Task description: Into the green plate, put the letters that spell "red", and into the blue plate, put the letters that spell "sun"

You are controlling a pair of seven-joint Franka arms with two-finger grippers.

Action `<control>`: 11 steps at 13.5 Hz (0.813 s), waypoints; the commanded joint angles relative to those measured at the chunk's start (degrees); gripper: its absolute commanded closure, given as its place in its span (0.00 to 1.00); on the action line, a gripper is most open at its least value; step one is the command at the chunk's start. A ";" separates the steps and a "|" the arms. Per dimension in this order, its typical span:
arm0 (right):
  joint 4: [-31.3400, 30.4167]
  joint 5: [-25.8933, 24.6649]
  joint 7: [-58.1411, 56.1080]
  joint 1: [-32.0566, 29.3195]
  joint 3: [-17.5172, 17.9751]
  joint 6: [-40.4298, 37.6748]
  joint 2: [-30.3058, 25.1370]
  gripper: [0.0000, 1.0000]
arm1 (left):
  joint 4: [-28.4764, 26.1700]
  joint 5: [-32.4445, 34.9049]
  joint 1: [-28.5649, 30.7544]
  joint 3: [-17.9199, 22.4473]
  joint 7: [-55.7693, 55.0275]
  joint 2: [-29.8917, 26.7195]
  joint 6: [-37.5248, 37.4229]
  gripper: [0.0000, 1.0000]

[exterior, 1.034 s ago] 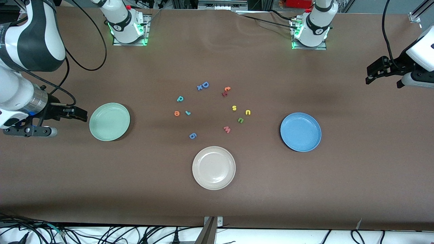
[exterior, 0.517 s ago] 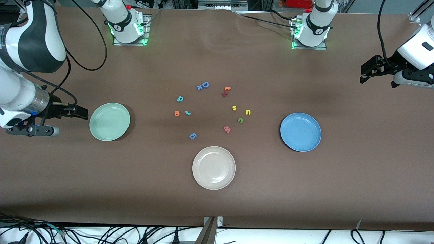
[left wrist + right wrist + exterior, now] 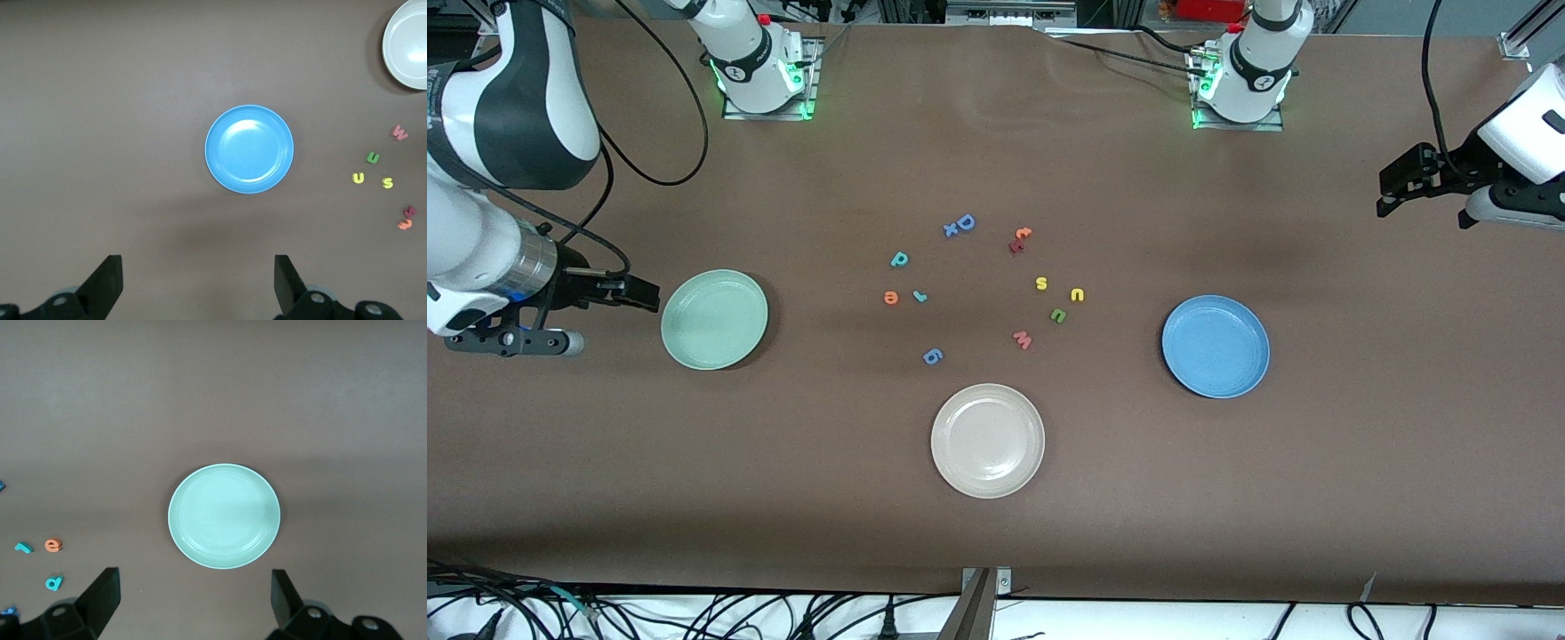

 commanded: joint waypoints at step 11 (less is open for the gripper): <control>0.91 -0.36 0.75 1.38 0.12 -0.73 0.03 0.00 | 1.05 -0.02 0.13 -0.21 0.50 -0.02 -3.46 0.00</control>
